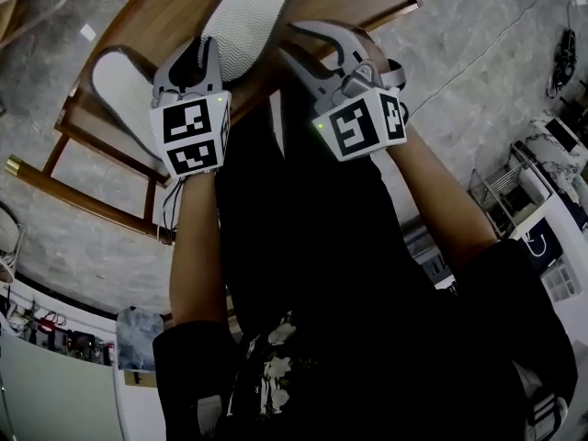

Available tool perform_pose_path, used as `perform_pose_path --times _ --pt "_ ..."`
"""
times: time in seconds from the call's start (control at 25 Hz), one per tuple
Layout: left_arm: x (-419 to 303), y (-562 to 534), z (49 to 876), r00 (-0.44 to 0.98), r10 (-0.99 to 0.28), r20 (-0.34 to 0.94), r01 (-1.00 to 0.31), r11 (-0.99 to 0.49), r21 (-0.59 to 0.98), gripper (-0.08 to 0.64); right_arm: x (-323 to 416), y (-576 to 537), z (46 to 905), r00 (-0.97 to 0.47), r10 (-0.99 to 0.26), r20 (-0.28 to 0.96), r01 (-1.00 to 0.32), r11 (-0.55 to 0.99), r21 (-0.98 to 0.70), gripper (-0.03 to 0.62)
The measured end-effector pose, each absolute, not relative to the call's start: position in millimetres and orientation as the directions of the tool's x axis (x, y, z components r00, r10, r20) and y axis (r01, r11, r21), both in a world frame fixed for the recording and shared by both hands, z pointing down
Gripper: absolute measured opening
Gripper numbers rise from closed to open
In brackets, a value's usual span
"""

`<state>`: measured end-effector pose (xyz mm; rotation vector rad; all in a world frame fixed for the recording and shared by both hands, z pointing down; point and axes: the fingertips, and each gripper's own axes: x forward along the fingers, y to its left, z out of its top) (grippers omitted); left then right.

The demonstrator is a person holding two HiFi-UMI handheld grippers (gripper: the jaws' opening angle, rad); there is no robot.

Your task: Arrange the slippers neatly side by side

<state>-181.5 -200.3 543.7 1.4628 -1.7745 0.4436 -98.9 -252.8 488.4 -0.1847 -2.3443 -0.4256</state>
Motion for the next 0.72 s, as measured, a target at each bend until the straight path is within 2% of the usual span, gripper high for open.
perform_pose_path --times 0.2,0.4,0.6,0.72 --pt "-183.0 -200.5 544.6 -0.013 -0.673 0.740 -0.924 0.291 0.249 0.055 -98.6 -246.0 509.2 -0.679 0.027 0.734 0.465 0.789 0.401 0.112" --pt "-182.7 -201.9 544.3 0.006 -0.677 0.736 -0.931 0.265 0.251 0.055 -100.7 -228.1 523.0 -0.627 0.128 0.768 0.696 0.536 0.478 0.107" --pt "-182.8 -204.7 544.9 0.031 -0.682 0.731 -0.926 0.256 0.278 0.055 -93.0 -228.7 537.7 -0.573 0.158 0.804 0.799 0.327 0.505 0.121" --pt "-181.8 -205.3 545.3 0.039 -0.686 0.727 -0.927 0.248 0.283 0.055 -91.8 -227.1 542.3 -0.569 0.173 0.804 0.813 0.270 0.517 0.121"
